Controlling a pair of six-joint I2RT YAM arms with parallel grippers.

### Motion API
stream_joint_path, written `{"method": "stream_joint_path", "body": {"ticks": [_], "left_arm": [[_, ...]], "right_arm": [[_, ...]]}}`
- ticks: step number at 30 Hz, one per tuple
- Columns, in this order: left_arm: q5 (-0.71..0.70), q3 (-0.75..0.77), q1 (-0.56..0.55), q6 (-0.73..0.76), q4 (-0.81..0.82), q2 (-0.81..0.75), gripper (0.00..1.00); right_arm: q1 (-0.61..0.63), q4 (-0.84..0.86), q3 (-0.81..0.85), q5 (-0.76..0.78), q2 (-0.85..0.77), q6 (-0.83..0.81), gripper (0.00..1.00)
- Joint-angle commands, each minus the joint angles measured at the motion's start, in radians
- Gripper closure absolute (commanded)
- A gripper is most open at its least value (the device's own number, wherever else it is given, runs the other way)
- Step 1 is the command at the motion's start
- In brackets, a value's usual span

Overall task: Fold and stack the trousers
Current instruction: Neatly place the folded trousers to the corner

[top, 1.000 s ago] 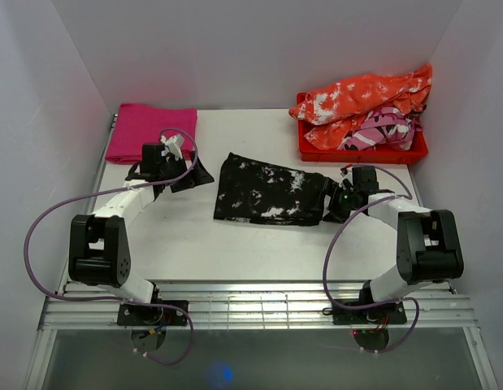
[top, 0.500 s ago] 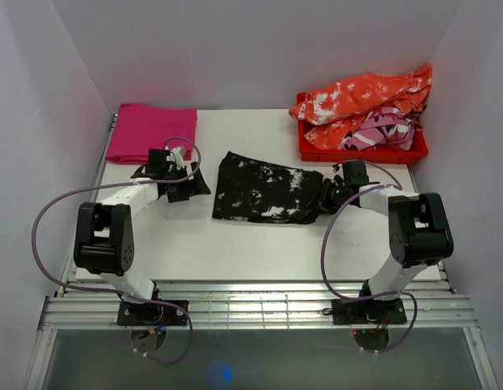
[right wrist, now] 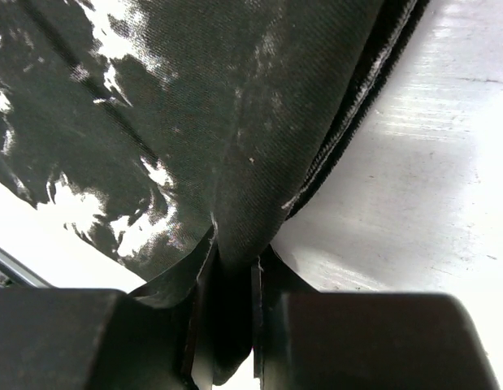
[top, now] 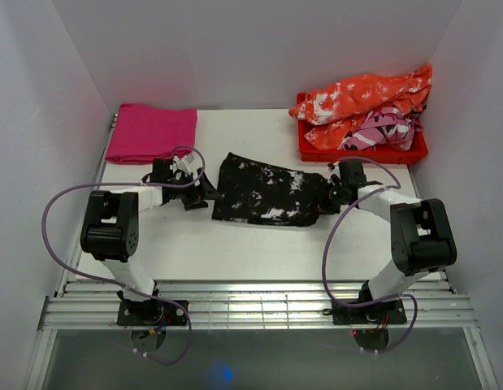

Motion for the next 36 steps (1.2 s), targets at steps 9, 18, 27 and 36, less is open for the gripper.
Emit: {"method": "stream_joint_path", "body": {"ticks": [9, 18, 27, 36], "left_arm": [[-0.011, -0.204, -0.005, -0.111, 0.051, -0.052, 0.14], [-0.042, -0.264, -0.005, -0.142, 0.07, -0.126, 0.14], [-0.072, -0.259, -0.006, -0.144, 0.06, -0.126, 0.14], [-0.138, -0.243, -0.013, -0.139, 0.037, -0.1, 0.15]], "right_arm": [[0.019, -0.089, -0.006, 0.064, -0.049, 0.045, 0.25], [0.008, -0.114, -0.138, 0.011, -0.16, 0.222, 0.06], [0.018, 0.081, -0.165, 0.012, -0.06, 0.325, 0.05], [0.035, 0.081, -0.161, 0.075, -0.005, 0.311, 0.4]]}}
